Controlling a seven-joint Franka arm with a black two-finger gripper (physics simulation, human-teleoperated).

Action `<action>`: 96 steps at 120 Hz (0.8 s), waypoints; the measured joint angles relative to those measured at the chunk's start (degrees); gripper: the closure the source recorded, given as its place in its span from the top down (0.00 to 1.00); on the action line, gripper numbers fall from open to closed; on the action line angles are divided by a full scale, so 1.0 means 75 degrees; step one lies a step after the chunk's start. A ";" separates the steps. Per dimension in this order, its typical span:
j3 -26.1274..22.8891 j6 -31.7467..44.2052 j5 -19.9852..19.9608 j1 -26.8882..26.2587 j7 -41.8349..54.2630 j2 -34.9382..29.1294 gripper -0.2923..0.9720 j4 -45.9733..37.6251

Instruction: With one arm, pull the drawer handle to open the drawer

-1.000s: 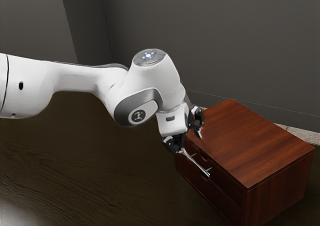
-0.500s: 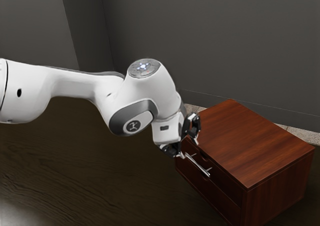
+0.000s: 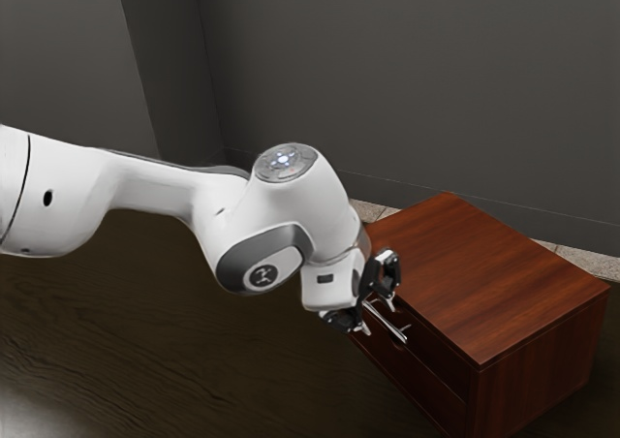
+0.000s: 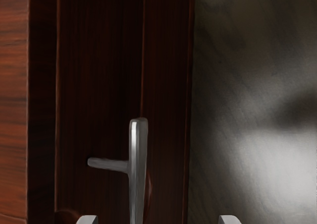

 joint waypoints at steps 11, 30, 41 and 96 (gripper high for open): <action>-0.0003 0.0085 -0.0030 0.0029 0.0016 0.0138 0.44 0.0019; -0.0004 0.0238 -0.0050 0.0070 0.0038 0.0348 0.43 0.0046; -0.0004 0.0311 -0.0054 0.0070 0.0045 0.0433 0.42 0.0051; 0.0010 0.0487 -0.0046 0.0094 0.0070 0.0561 0.35 0.0068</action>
